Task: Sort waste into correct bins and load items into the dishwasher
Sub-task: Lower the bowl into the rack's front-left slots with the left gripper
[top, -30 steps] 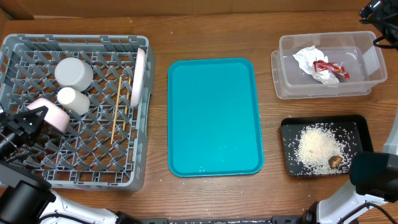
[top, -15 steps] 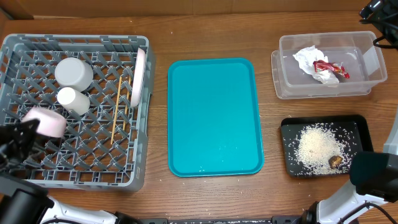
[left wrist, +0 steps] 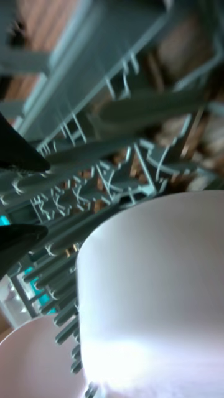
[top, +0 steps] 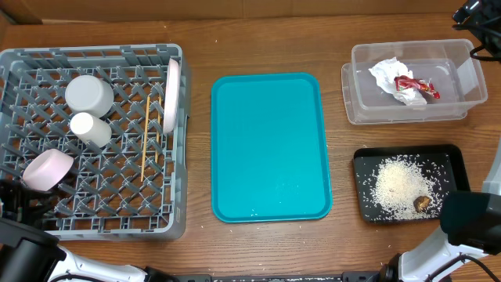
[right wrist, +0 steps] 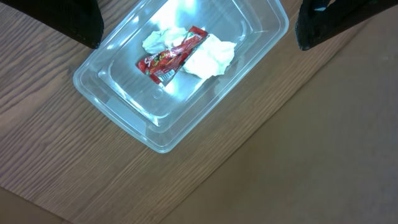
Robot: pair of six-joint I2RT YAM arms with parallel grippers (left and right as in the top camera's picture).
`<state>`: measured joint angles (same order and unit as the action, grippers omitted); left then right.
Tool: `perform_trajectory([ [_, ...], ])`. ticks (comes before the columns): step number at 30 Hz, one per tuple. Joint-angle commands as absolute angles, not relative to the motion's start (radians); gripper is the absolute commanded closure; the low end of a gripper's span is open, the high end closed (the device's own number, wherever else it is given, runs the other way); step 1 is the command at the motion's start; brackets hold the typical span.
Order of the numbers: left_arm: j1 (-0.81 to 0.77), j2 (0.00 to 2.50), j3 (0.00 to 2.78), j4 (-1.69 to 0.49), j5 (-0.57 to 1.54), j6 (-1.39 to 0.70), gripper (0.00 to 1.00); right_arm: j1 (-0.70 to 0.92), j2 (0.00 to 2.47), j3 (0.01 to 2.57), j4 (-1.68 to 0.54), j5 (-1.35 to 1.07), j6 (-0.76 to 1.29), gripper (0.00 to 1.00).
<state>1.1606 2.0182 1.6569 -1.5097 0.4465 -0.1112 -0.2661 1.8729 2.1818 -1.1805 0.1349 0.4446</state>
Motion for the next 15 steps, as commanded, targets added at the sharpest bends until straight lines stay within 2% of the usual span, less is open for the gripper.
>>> perform_trajectory([
  [1,1.157,1.980,1.728,-1.525,0.366,-0.135,0.73,-0.267,1.865,2.179,-1.177,0.137,0.446,0.00],
  [5,1.113,1.885,1.747,-1.482,0.366,-0.135,0.79,-0.267,1.865,2.179,-1.177,0.137,0.446,0.00],
  [7,1.083,1.839,1.747,-1.431,0.358,-0.139,0.96,-0.267,1.865,2.179,-1.177,0.137,0.446,0.00],
  [10,1.030,1.807,1.746,-1.340,0.324,-0.170,0.96,-0.267,1.865,2.179,-1.177,0.137,0.446,0.00],
  [15,0.933,1.821,1.711,-1.240,0.116,-0.284,0.96,-0.267,1.865,2.179,-1.177,0.137,0.446,0.00],
])
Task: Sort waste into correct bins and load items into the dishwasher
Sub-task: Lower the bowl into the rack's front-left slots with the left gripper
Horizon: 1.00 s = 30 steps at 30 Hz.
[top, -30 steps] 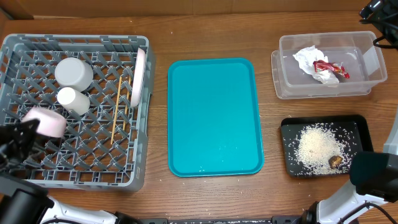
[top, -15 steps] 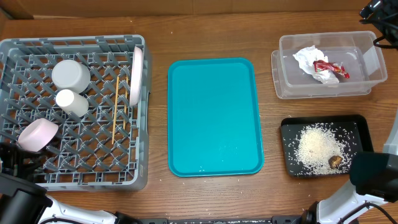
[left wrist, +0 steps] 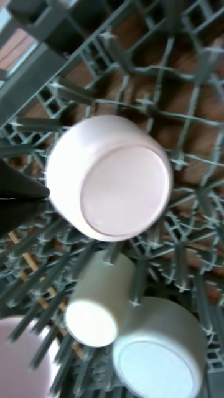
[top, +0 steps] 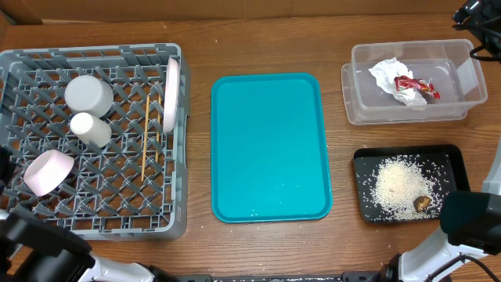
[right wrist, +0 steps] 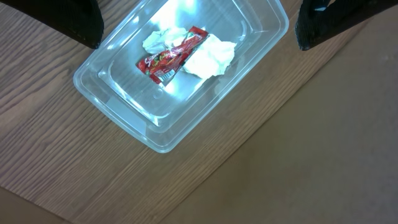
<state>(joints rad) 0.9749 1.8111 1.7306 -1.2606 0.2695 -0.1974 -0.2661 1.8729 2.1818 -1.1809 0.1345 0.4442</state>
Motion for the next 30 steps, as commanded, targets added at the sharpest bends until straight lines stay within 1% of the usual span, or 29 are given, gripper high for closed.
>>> perform_trajectory([
  [1,0.914,1.826,1.699,-1.228,0.090,-0.297,0.96,-0.267,1.865,2.179,-1.177,0.137,0.446,0.00],
  [7,0.847,1.832,1.588,-1.103,-0.004,-0.361,0.96,-0.267,1.865,2.179,-1.177,0.137,0.446,0.00],
  [10,0.846,1.832,1.541,-1.047,0.007,-0.361,0.96,-0.267,1.865,2.179,-1.177,0.137,0.446,0.00],
  [13,0.846,1.832,1.525,-1.047,0.033,-0.360,0.96,-0.267,1.865,2.179,-1.177,0.137,0.446,0.00],
  [16,0.846,1.831,1.525,-1.057,0.058,-0.348,0.96,-0.267,1.865,2.179,-1.177,0.137,0.446,0.00],
  [25,0.843,1.830,1.589,-1.182,0.255,-0.245,0.96,-0.267,1.865,2.179,-1.177,0.137,0.446,0.00],
  [30,0.841,1.823,1.642,-1.261,0.263,-0.220,0.96,-0.267,1.865,2.179,-1.177,0.137,0.446,0.00],
])
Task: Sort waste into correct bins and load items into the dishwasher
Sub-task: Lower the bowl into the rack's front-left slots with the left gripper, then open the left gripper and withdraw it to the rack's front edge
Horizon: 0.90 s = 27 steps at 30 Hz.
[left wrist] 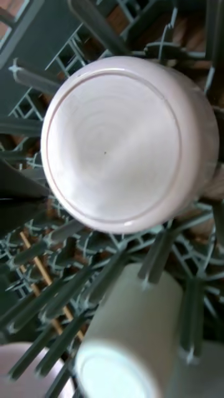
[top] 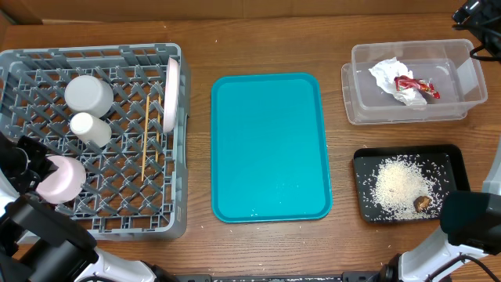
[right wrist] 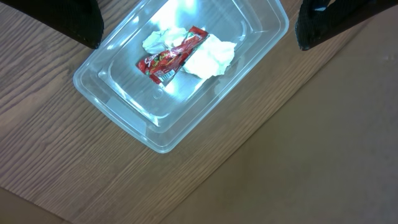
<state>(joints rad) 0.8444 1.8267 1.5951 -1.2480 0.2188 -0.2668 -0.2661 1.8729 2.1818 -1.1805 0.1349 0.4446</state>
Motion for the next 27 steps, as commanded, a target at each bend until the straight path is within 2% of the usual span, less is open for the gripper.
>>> perform_trajectory([
  [1,0.840,1.815,1.647,-1.265,0.263,-0.220,0.96,-0.267,1.865,2.179,-1.177,0.137,0.446,0.00],
  [11,0.754,1.570,1.652,-1.317,0.327,-0.213,0.96,-0.267,1.865,2.179,-1.177,0.137,0.446,0.00],
  [15,0.683,1.486,1.652,-1.404,0.450,-0.194,0.84,-0.267,1.865,2.179,-1.177,0.137,0.446,0.00],
  [18,0.602,1.442,1.652,-1.479,0.492,-0.149,0.75,-0.267,1.865,2.179,-1.177,0.137,0.446,0.00],
  [21,0.500,1.418,1.652,-1.525,0.492,-0.153,0.70,-0.267,1.865,2.179,-1.177,0.137,0.446,0.00],
  [27,0.244,1.395,1.652,-1.543,0.482,-0.250,0.69,-0.267,1.865,2.179,-1.177,0.137,0.446,0.00],
])
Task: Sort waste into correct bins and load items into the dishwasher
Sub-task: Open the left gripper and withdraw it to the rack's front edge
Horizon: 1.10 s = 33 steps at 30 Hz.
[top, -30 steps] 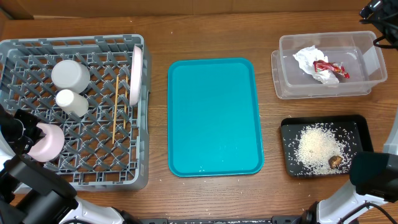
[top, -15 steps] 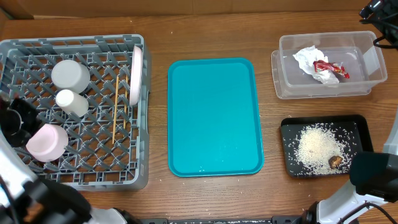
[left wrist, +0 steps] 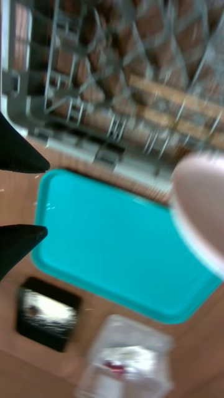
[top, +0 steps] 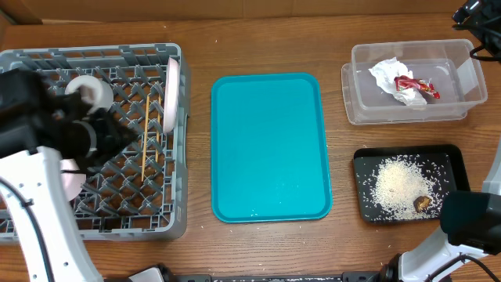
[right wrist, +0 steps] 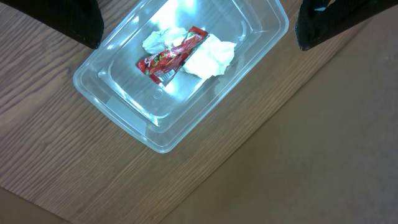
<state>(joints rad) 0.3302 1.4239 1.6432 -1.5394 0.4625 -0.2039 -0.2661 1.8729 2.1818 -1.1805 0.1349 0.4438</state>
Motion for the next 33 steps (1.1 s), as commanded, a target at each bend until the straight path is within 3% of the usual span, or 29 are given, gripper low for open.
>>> perform_trajectory([
  [1,0.195,1.393,1.652,-1.543,0.470,-0.268,0.69,-0.267,1.865,2.179,-1.177,0.137,0.446,0.00],
  [5,0.031,1.392,1.652,-1.550,0.377,-0.378,0.67,-0.267,1.865,2.179,-1.177,0.137,0.446,0.00],
  [7,-0.045,1.392,1.653,-1.571,0.344,-0.447,0.56,-0.267,1.865,2.179,-1.177,0.137,0.446,0.00],
  [8,-0.070,1.385,1.653,-1.604,0.329,-0.498,0.16,-0.267,1.865,2.179,-1.177,0.137,0.446,0.00],
  [9,-0.084,1.382,1.652,-1.633,0.316,-0.527,0.00,-0.267,1.865,2.179,-1.177,0.137,0.446,0.00],
  [20,-0.191,1.383,1.650,-1.690,0.278,-0.560,0.00,-0.267,1.865,2.179,-1.177,0.137,0.446,0.00],
  [26,-0.191,1.384,1.647,-1.690,0.274,-0.125,0.00,-0.267,1.865,2.179,-1.177,0.137,0.446,0.00],
  [33,-0.192,1.383,1.632,-1.645,0.281,-0.057,0.00,-0.267,1.865,2.179,-1.177,0.137,0.446,0.00],
])
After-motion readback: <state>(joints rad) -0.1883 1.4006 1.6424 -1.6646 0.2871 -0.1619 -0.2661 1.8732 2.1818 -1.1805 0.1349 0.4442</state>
